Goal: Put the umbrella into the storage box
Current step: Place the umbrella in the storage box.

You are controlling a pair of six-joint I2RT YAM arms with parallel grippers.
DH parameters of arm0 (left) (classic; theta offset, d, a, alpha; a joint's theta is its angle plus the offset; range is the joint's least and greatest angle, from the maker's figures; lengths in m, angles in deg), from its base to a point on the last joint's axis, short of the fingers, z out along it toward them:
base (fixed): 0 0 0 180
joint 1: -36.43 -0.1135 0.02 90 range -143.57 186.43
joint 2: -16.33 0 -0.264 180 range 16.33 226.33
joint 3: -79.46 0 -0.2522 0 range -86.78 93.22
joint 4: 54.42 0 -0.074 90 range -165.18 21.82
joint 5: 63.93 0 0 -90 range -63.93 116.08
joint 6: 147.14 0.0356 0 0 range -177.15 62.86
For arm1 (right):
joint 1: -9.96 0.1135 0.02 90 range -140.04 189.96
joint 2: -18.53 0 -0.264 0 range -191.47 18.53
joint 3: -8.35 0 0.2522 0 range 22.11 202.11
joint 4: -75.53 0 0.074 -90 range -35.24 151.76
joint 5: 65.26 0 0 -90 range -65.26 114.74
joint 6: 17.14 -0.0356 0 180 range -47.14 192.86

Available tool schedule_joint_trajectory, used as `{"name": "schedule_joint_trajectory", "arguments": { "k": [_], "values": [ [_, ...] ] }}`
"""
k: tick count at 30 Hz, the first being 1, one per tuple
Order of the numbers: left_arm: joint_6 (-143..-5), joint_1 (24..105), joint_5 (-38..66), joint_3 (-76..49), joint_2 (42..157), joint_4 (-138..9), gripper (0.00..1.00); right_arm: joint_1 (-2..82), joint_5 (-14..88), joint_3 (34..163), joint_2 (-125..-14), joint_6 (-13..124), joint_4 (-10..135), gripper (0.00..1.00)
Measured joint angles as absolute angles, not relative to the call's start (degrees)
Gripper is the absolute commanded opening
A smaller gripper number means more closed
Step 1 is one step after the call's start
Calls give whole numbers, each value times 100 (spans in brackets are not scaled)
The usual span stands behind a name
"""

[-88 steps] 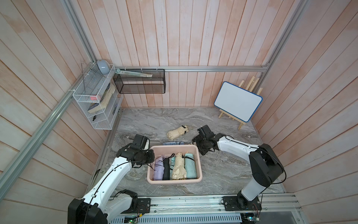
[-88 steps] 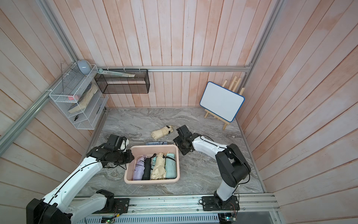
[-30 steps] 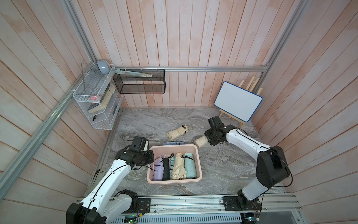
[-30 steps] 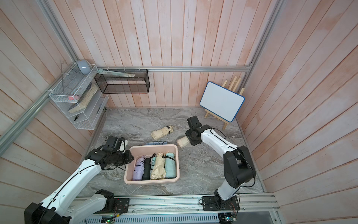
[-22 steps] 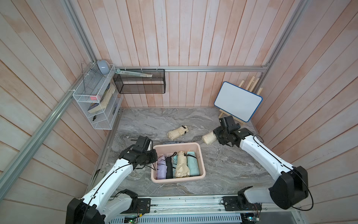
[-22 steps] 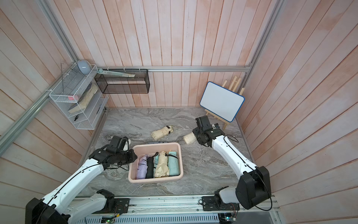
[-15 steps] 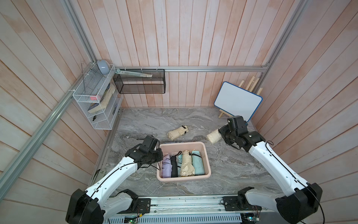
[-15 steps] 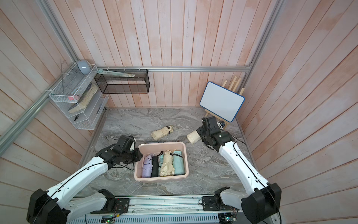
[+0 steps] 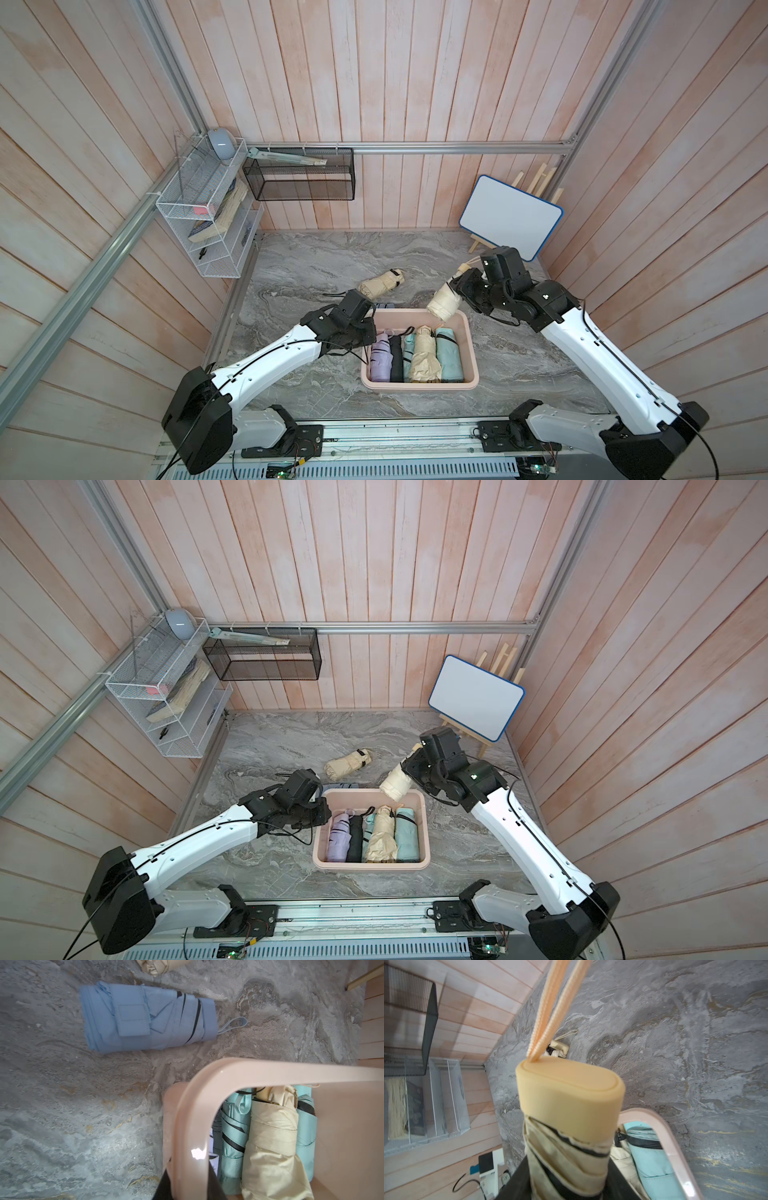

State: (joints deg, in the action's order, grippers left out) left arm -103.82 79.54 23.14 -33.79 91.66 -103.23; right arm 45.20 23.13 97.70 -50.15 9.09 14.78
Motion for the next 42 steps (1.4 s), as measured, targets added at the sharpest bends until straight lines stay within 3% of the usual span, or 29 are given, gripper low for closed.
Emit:
{"name": "schedule_joint_trajectory", "arguments": {
  "k": [6,13,19,26,42],
  "values": [
    [-10636,8236,2287,-3158,9599,-9857,0,5266,2381,9964,-5426,1180,1360,33],
    [-10666,8310,2226,-2865,10016,-9590,1,5493,2658,9711,-5664,1552,1332,33],
    [-10671,8304,2200,-2762,10141,-9335,47,5499,2807,9514,-5747,1936,1192,33],
    [-10620,8343,2298,-2708,9922,-9081,71,5499,2829,9309,-5795,2177,1115,33],
    [-10275,7412,3109,-2795,8539,-9273,76,5510,2980,8478,-6136,2277,1557,32]
  ]
}}
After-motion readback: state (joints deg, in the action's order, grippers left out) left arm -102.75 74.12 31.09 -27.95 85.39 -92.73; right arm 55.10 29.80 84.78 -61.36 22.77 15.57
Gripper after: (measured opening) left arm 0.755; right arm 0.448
